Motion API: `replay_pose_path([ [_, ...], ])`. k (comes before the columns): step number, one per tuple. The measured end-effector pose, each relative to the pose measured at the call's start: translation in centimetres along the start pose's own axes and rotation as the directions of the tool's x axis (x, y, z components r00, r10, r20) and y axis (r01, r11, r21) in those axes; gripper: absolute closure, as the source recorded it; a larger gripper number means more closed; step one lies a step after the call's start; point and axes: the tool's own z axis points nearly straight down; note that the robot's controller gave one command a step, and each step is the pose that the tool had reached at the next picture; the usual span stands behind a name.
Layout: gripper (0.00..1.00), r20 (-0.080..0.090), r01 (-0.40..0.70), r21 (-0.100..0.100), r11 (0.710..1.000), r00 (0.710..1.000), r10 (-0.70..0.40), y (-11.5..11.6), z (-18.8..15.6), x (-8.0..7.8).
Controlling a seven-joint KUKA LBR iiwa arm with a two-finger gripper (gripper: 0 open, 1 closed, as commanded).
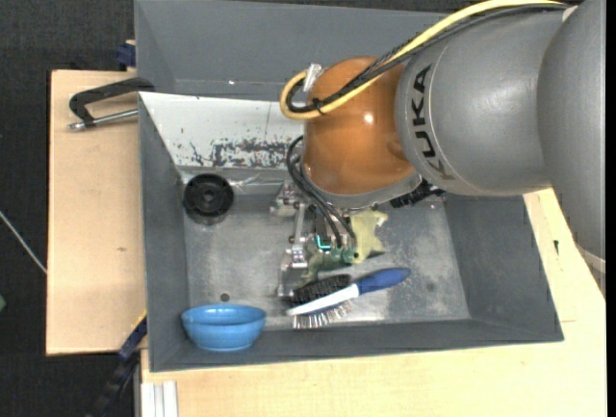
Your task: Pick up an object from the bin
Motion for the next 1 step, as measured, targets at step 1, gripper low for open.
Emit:
replay_pose_path([
  [1, 0.0, 0.002, 0.171, -0.002, 0.985, 0.985, -0.171, -7.35, 6.91, 1.57],
])
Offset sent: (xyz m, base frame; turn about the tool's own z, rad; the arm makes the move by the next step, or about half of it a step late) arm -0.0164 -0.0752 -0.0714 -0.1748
